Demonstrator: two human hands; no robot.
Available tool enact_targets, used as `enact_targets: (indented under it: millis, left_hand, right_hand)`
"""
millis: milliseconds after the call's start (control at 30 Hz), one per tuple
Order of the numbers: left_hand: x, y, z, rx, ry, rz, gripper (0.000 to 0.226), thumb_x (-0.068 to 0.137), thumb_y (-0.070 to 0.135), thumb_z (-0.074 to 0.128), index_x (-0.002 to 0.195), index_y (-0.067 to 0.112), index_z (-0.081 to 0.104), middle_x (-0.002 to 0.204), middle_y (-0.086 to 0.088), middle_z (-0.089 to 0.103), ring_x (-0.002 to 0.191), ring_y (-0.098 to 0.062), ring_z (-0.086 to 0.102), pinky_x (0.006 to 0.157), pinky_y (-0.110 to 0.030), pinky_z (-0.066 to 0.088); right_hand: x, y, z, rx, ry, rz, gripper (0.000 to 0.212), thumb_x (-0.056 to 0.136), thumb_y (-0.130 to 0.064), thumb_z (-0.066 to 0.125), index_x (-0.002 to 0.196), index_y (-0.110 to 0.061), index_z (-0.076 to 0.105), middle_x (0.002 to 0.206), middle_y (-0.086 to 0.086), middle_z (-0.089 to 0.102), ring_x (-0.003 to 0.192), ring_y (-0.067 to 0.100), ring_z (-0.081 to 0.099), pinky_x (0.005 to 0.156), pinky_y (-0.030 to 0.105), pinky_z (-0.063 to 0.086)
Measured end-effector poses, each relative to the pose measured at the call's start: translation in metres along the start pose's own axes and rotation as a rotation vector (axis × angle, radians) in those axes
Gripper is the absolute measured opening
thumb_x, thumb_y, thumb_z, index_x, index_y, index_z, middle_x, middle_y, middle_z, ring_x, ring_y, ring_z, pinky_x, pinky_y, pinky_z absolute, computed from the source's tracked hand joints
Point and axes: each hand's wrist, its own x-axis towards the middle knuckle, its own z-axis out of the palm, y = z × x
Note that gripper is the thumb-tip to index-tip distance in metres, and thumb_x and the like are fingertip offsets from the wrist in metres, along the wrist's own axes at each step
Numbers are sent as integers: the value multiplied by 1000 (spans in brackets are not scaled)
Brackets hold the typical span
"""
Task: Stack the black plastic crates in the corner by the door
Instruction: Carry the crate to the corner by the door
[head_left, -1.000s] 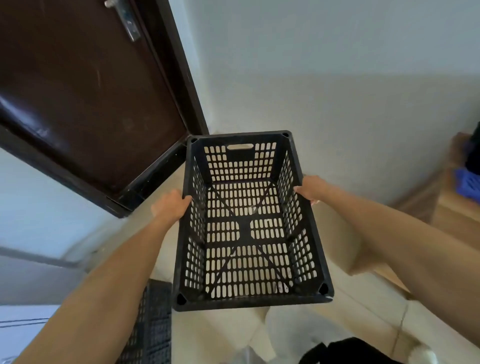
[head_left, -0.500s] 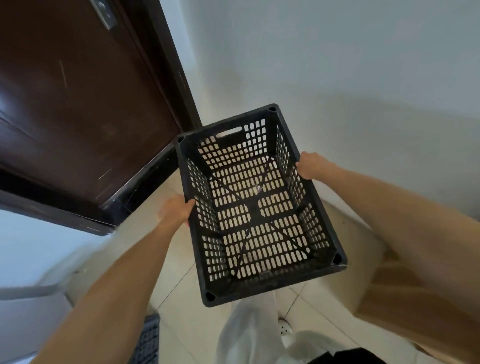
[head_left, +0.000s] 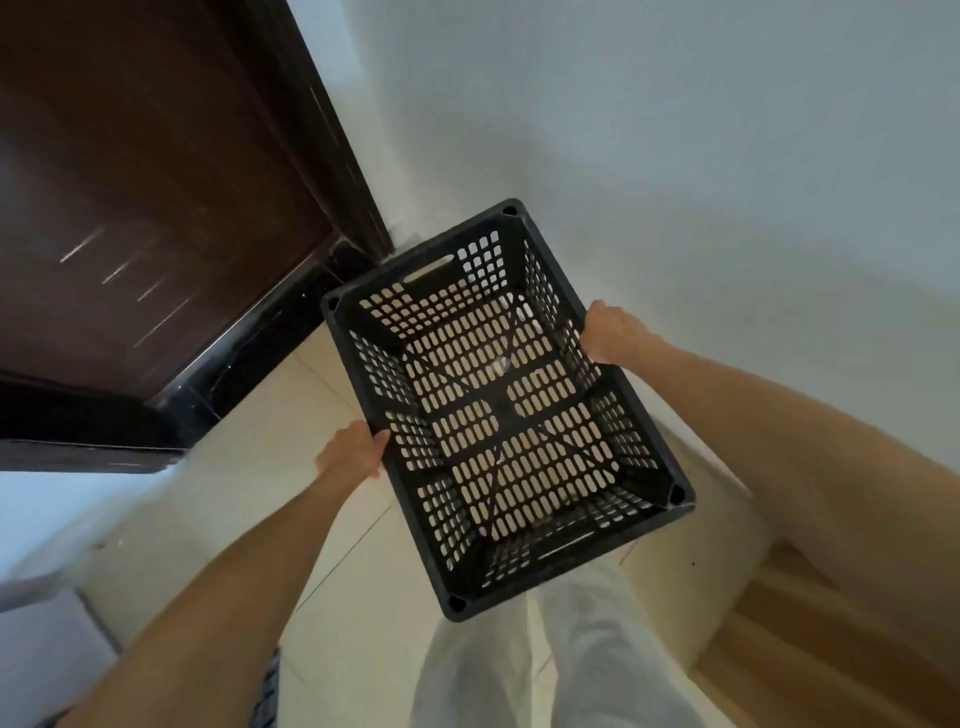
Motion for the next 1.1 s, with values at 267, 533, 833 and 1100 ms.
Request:
enact_targets:
  millis: [267,533,833,1100]
  left_hand:
    - [75,47,91,-100,-120,-130,33,96,43,48,103,15,63,83,-1,74,80,-21,72,88,-39,53]
    - [151,60,163,-140,-188,-208,34,94,42,55,109,12,60,101,-9,70,96,-28,66,89,-42,52]
    - [230,63,219,-191,-209,-257,32,90,33,64,109,8,61,100,-8,69,93,-28,67,84,-39,56]
    - [282,54,238,-182,-256,-231,32,85,34,69,102,7,66,95,-8,74,90,-25,70,78,-36,55]
  right_hand:
    - [124,32,15,6,-112,-38,33,98,-14,40,126,2,49,115,19,58,99,32,57,77,36,43]
    - [223,45,71,10,-158,-71,32,96,-16,46,125,-5,52,119,15,59,108,31,57,91,40,48]
    - [302,51,142,57,-160,5,36,96,-10,43,131,-7,50,125,16,58,115,32,55,91,37,44]
    - [348,58,186,128,-193,105,40,95,-9,42,136,-9,46,131,18,52,119,35,52,95,42,44]
